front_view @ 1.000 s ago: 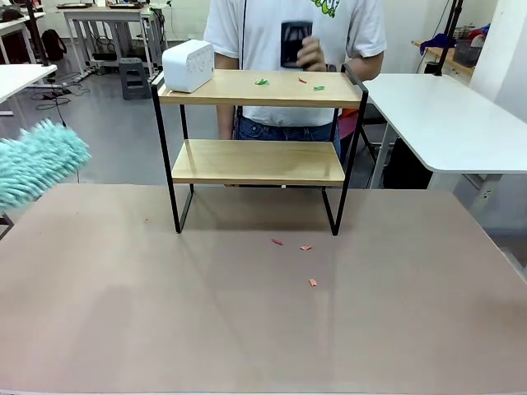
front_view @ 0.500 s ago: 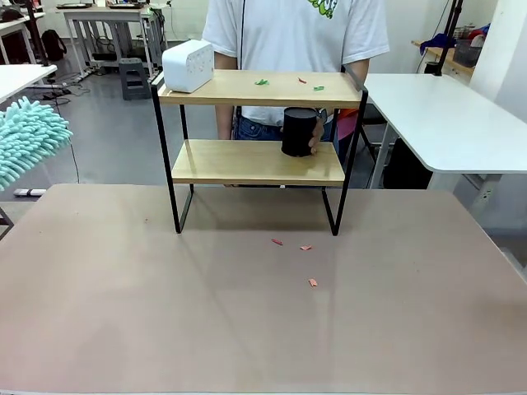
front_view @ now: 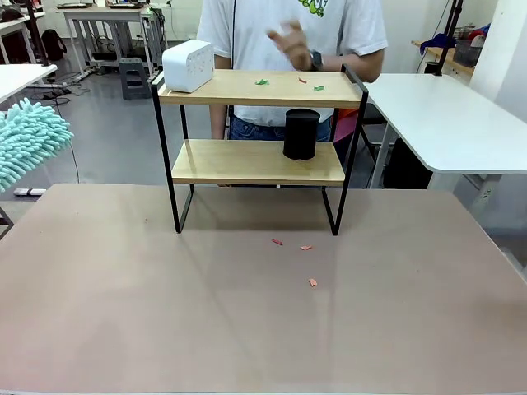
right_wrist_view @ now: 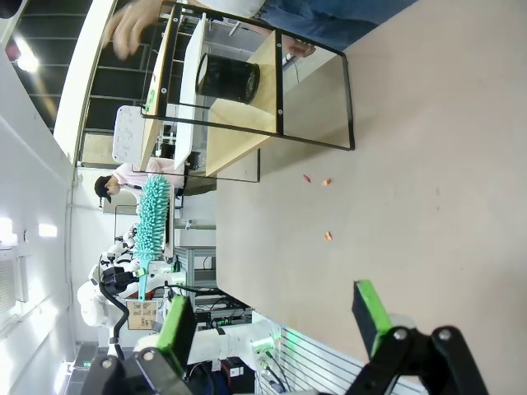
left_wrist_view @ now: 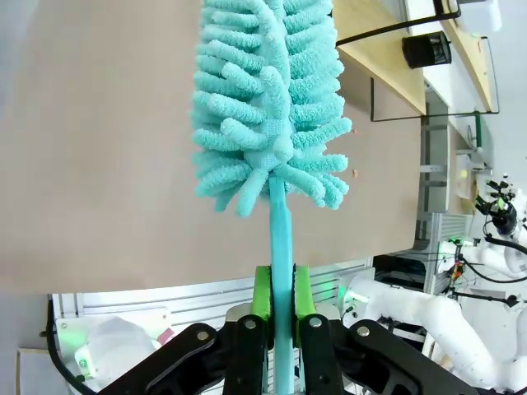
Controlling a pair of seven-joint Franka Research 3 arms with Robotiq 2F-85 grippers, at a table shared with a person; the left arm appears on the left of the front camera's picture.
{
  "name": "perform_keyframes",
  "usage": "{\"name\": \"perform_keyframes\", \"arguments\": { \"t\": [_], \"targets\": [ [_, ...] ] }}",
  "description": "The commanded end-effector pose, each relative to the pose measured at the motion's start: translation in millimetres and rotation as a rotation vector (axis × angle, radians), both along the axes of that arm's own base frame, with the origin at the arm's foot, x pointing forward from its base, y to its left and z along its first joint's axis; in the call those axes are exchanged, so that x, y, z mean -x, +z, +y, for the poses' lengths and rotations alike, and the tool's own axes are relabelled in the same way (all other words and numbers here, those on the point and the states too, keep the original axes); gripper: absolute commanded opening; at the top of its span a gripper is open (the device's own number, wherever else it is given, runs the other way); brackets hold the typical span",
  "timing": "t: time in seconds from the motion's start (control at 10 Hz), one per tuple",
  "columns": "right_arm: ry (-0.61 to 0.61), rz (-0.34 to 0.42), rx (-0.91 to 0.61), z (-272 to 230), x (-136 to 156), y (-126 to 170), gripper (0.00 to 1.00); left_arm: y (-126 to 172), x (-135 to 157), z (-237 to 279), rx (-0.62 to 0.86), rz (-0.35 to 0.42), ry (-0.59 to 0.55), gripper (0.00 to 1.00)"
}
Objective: Clean the shelf.
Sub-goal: Clean the remaining tier of the Shelf with the Duster once objects are removed.
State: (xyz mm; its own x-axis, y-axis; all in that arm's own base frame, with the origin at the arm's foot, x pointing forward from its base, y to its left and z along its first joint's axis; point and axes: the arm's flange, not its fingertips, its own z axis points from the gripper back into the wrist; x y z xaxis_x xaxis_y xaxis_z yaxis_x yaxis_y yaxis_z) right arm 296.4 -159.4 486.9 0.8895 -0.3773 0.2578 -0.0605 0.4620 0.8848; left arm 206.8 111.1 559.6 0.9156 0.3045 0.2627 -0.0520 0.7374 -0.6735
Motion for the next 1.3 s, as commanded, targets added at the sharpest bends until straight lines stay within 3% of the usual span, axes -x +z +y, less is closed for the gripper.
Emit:
{"name": "perform_keyframes", "arguments": {
  "t": [0.0, 0.6, 0.7, 0.8, 1.0, 1.1, 1.2],
  "targets": [
    [0.005, -0.036, -0.011, 1, -1, 0, 1.0, -1, 1, 1, -0.01, -0.008, -0.012, 0.0],
    [0.005, -0.036, -0.011, 1, -1, 0, 1.0, -1, 1, 1, -0.01, -0.008, -0.012, 0.0],
    [0.005, -0.036, -0.011, 1, -1, 0, 1.0, 0, 0, 0, 0.0, 0.0, 0.0, 0.12],
    [0.005, -0.036, -0.011, 1, -1, 0, 1.0, 21, -5, -12, -0.014, -0.016, 0.004, 0.12],
    [0.005, -0.036, -0.011, 1, -1, 0, 1.0, 97, -27, -51, -0.05, -0.086, 0.157, 0.12],
    [0.005, -0.036, -0.011, 1, -1, 0, 1.0, 144, -42, -79, -0.06, -0.129, 0.145, 0.12],
    [0.005, -0.036, -0.011, 1, -1, 0, 1.0, 176, -50, -112, -0.08, -0.153, 0.055, 0.12]
  ]
}}
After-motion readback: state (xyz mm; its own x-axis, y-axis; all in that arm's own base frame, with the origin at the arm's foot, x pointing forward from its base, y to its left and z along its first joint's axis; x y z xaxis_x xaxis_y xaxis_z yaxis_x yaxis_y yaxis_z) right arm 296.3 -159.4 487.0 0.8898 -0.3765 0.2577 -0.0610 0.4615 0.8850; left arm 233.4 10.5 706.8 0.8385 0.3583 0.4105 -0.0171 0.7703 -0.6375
